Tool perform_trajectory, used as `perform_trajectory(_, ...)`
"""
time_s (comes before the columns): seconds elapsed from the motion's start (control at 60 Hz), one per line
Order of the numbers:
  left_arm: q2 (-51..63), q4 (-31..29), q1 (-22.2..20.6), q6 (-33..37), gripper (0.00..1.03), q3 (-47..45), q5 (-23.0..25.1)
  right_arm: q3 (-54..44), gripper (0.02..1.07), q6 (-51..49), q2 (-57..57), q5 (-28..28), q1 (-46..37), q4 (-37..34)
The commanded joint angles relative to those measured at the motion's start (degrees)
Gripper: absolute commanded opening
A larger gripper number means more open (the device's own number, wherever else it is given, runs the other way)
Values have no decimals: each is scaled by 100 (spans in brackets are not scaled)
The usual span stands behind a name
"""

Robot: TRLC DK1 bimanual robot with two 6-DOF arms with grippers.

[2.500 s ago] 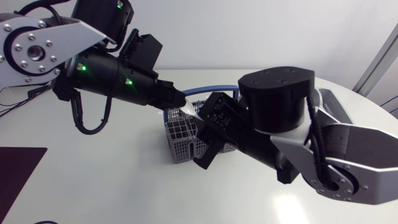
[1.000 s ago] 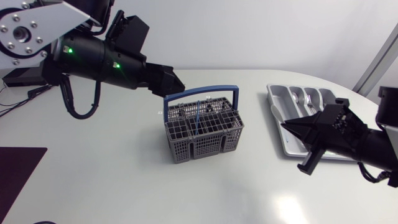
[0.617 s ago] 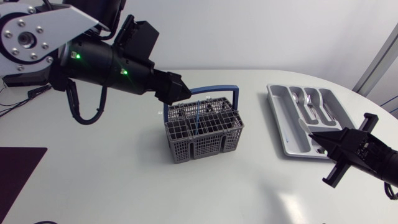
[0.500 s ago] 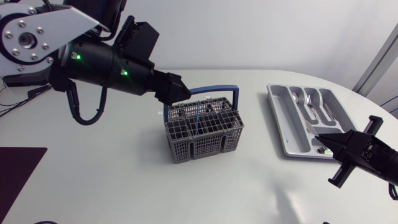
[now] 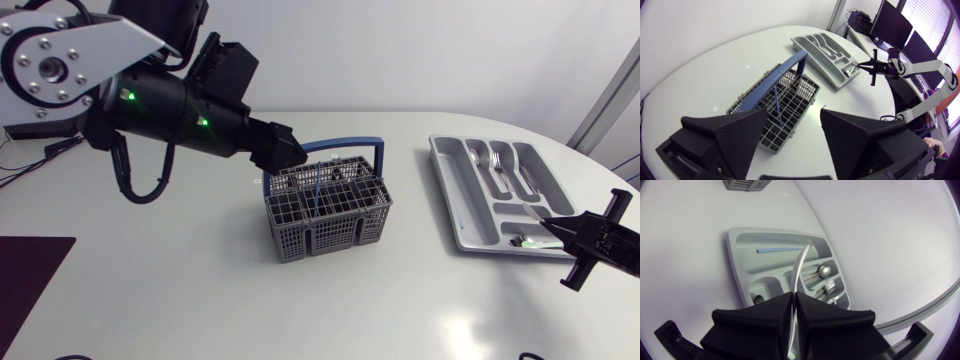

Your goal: Unload the cutlery basket into the drawer organizer.

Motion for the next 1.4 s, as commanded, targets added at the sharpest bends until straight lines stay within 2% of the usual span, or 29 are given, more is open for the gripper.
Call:
perform_trajectory(0.0, 100, -38, -38, 100, 79, -161, 15, 68, 12, -343, 355, 51, -46, 289)
perform_trajectory(0.15, 100, -38, -38, 100, 79, -152, 7, -205, 13, -721, 794, 236, -46, 1116)
perform_trajectory(0.417, 73, -108, -47, 127, 79, -126, 15, -354, 14, -1081, 1339, 438, -46, 1757)
perform_trajectory(0.567, 65, -117, -47, 127, 79, -135, 15, -512, 25, -1257, 1620, 535, -46, 2408)
perform_trajectory(0.617, 47, -125, -47, 127, 79, -144, 15, -512, 35, -1327, 1691, 579, -46, 2495)
perform_trajectory(0.7, 21, -143, -47, 127, 79, -135, 15, -495, 72, -1327, 1682, 605, -72, 2548)
perform_trajectory(0.767, 3, -169, -47, 135, 80, -117, 15, -539, 88, -1301, 1497, 596, -90, 2566)
perform_trajectory(0.917, -41, -240, -38, 188, 81, -91, 15, -618, 95, -528, 504, 535, -10, 2381)
perform_trajectory(1.083, -137, -372, -73, 338, 83, -144, 15, -565, 95, 386, -867, 579, 438, 1423)
perform_trajectory(1.267, -225, -389, -240, 434, 83, -390, 15, -591, 95, 1555, -1825, 1194, 1510, 641)
perform_trajectory(1.383, -199, -415, -416, 592, 83, -566, 15, -556, 96, 2461, -2256, 1774, 2442, 193)
